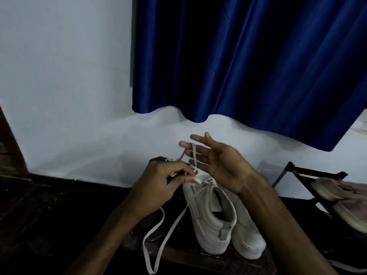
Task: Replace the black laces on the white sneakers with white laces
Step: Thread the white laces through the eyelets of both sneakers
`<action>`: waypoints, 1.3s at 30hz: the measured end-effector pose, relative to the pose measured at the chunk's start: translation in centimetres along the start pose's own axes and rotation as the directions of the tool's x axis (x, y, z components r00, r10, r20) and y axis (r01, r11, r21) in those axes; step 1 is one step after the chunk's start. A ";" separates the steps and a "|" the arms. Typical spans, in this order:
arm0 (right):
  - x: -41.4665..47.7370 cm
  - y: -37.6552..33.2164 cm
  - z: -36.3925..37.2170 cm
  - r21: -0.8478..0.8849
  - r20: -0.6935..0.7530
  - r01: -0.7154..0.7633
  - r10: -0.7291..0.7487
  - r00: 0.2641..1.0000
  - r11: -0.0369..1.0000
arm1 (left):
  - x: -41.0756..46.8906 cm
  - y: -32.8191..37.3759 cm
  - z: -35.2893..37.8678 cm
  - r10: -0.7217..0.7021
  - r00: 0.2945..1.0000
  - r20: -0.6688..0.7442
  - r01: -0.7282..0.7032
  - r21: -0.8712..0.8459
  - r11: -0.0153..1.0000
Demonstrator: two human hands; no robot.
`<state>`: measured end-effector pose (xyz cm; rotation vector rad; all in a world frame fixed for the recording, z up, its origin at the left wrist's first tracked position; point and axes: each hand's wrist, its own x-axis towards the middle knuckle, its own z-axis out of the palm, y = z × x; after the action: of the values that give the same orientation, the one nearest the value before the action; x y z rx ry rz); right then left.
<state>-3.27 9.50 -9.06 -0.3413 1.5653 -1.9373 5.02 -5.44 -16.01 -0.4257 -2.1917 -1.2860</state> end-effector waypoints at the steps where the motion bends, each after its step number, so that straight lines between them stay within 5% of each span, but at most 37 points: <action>1: 0.4 -0.4 -0.2 0.094 -0.007 0.018 -0.017 1.000 0.995 | -0.5 -0.4 -0.3 -0.024 1.000 0.013 0.024 0.000 1.000; 7: 2.0 -1.5 -1.9 0.295 -0.167 0.126 -0.079 0.983 0.947 | -3.6 -2.7 -3.0 -0.241 0.969 0.062 0.230 0.145 0.962; 13: 2.4 -2.1 -3.2 0.241 -0.305 0.253 -0.174 0.936 0.937 | -4.3 -4.1 -5.0 -0.379 0.918 0.117 0.305 0.401 0.864; 16: 1.7 -1.4 -3.2 0.143 -0.245 0.277 -0.237 0.940 0.950 | -4.2 -4.4 -4.9 -0.394 0.913 0.110 0.315 0.424 0.849; 18: 0.9 -0.5 -2.7 -0.051 -0.170 0.267 -0.272 0.947 0.962 | -3.4 -3.9 -4.0 -0.354 0.935 0.029 0.327 0.321 0.889; 21: 0.1 1.0 -1.5 -0.233 -0.061 0.273 -0.294 0.954 0.933 | -0.7 -1.9 -1.9 -0.378 0.924 -0.060 0.376 -0.048 0.925; 25: -0.4 2.7 -0.7 -0.314 -0.021 0.284 -0.306 0.952 0.906 | 2.4 1.1 0.5 -0.566 0.823 0.042 0.515 -0.476 0.713; 31: -0.9 3.3 -0.7 -0.433 -0.072 0.240 -0.299 0.951 0.869 | 3.4 1.1 1.8 -0.524 0.845 -0.106 0.417 -0.482 0.770; 33: -1.2 2.8 -1.6 -0.657 -0.071 0.229 -0.361 0.930 0.719 | 3.4 1.2 2.4 -0.501 0.847 -0.181 0.394 -0.420 0.818; 36: -3.0 1.3 -4.3 -0.930 -0.058 0.134 -0.498 0.865 0.342 | 3.4 1.7 3.7 -0.476 0.861 -0.181 0.383 -0.385 0.839; 39: -4.7 1.2 -5.9 -0.988 -0.051 -0.006 -0.291 0.955 0.153 | 3.4 1.7 5.5 -0.380 0.913 -0.148 0.368 -0.104 0.924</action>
<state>-2.53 16.88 -10.96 -0.8339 2.9328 -0.6644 1.51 0.16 -14.86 0.0832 -2.1537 -1.5445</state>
